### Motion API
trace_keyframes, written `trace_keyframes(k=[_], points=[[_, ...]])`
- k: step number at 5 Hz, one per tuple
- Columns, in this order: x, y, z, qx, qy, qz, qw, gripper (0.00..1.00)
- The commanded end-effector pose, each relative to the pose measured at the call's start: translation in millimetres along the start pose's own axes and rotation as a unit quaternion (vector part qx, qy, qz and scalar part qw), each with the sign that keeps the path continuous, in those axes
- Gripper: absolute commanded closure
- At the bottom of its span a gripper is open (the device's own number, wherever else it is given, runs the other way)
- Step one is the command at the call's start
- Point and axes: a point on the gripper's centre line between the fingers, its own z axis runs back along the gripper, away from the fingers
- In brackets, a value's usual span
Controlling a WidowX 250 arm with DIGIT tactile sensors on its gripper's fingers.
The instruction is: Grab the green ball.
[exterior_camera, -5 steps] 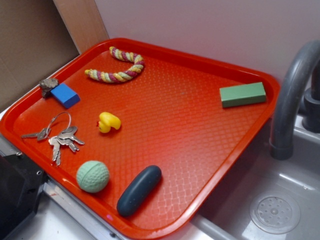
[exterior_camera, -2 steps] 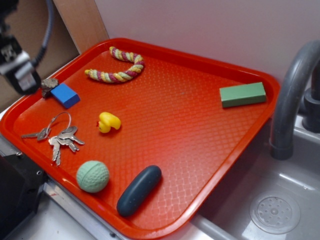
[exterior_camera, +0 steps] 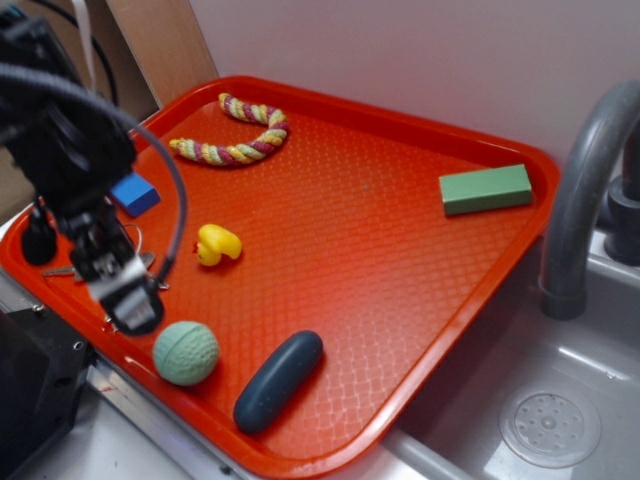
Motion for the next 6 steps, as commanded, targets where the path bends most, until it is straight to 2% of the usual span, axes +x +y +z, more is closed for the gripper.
trace_keyframes(k=[1, 2, 3, 4, 5, 6], points=[[4.5, -25.0, -41.9, 0.024, -0.025, -0.054, 0.998, 0.0], [1.9, -7.2, -65.3, 0.056, -0.002, -0.05, 0.997, 0.0], [-4.3, 6.5, -76.8, 0.081, 0.014, -0.045, 0.996, 0.36], [-9.0, 17.4, -63.5, 0.079, 0.009, -0.03, 0.996, 1.0], [-12.9, 34.7, -32.3, 0.09, -0.001, -0.003, 0.996, 1.0], [-16.6, 55.2, 20.5, 0.096, -0.012, 0.042, 0.994, 1.0]])
